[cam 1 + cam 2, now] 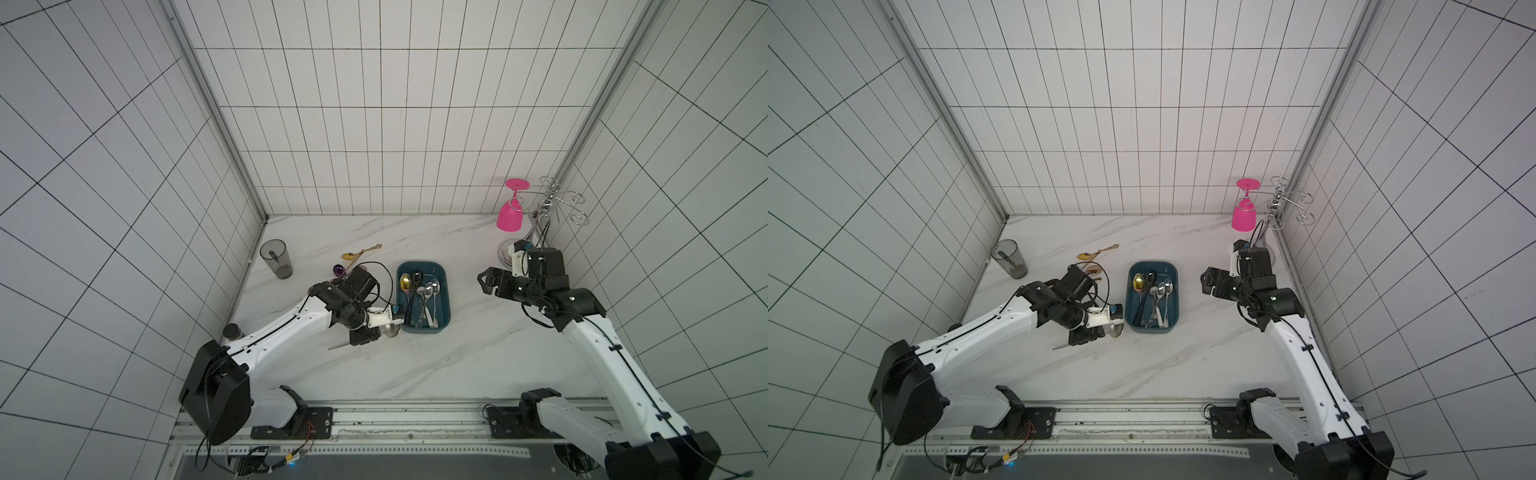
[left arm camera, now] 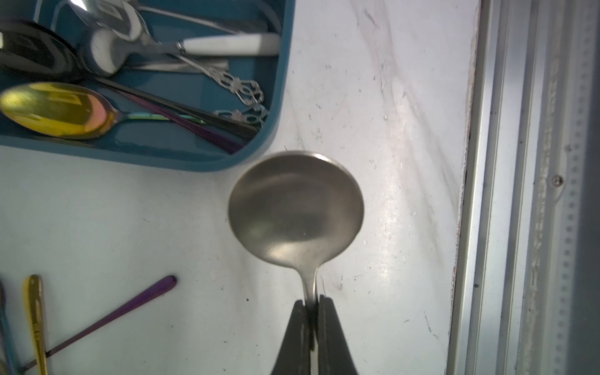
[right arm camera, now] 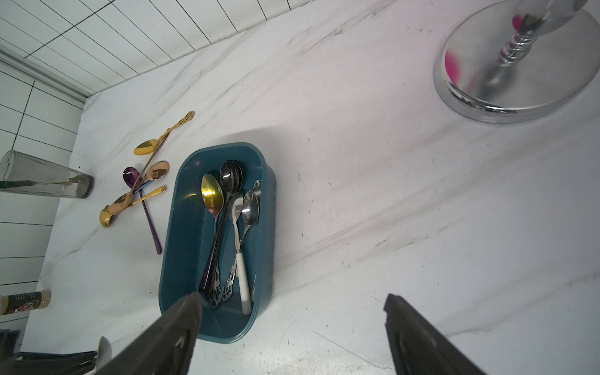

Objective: Put the spoon into the storage box
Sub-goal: Pick up the spoon from the center of the board, then place the spoon in the storage box.

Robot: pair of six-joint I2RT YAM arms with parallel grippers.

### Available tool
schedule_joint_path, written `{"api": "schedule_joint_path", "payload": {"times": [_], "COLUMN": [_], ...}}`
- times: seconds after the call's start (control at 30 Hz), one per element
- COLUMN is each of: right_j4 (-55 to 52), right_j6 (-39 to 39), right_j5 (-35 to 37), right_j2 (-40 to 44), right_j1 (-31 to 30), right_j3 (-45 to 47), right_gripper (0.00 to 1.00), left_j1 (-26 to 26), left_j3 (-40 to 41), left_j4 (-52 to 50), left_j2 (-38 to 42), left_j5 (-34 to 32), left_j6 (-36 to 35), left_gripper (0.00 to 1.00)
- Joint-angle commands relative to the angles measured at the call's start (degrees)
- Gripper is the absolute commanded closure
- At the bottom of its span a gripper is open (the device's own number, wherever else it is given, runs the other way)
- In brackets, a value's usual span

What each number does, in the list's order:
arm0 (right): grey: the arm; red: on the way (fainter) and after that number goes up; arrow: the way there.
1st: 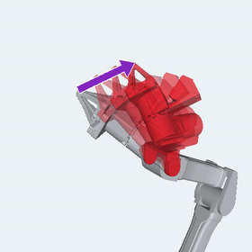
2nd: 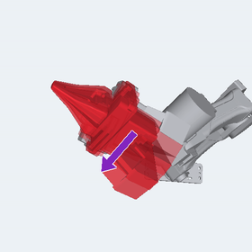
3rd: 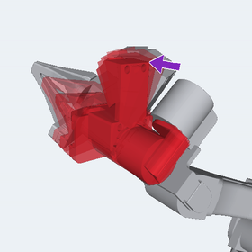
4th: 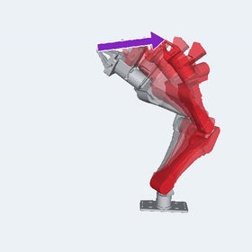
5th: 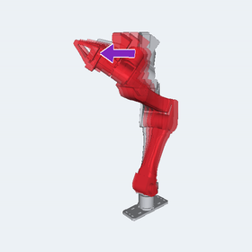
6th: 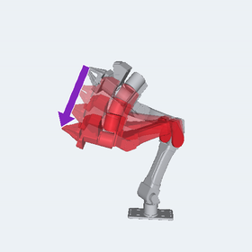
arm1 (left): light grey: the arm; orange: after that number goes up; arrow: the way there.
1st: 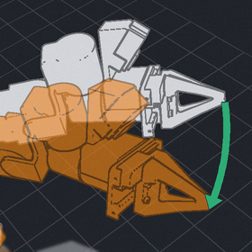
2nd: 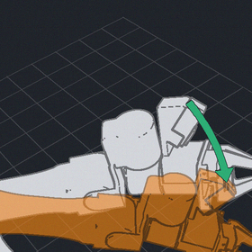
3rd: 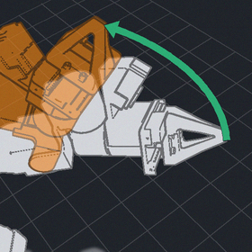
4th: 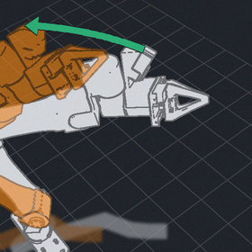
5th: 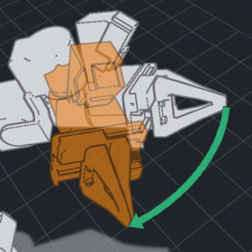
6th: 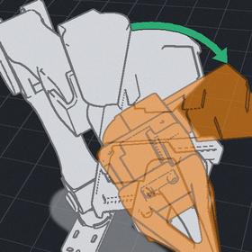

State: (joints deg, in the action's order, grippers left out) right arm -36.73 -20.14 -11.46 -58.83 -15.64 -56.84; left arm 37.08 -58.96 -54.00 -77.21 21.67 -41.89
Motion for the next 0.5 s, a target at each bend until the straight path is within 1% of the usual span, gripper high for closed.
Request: {"api": "schedule_joint_path", "payload": {"times": [0.0, 0.07, 0.13, 0.3, 0.47], "right_j4": [-0.62, -0.62, -0.71, -0.71, -0.80], "right_j6": [0.45, 0.43, 0.45, 0.30, 0.10], "right_j5": [0.41, 0.43, 0.48, 0.38, 0.10], "right_j2": [0.10, 0.34, 0.71, 1.13, 1.54], "right_j1": [1.05, 1.30, 1.55, 2.06, 2.28], "right_j3": [-0.99, -0.96, -0.82, -0.50, -0.36], "right_gripper": [0.08, 0.08, 0.08, 0.08, 0.08], "left_j1": [0.20, 0.19, 0.20, 0.19, 0.05], "left_j3": [-5.47, -8.38, -11.18, -16.44, -19.81], "left_j4": [1.38, 2.87, 5.54, 14.66, 18.56], "left_j2": [0.07, -1.05, -2.16, -5.94, -10.52], "left_j5": [6.84, 8.82, 9.96, 8.57, 8.56], "left_j6": [8.27, 12.52, 18.51, 36.76, 52.56], "left_gripper": [1.00, 1.00, 1.00, 1.00, 1.00]}}
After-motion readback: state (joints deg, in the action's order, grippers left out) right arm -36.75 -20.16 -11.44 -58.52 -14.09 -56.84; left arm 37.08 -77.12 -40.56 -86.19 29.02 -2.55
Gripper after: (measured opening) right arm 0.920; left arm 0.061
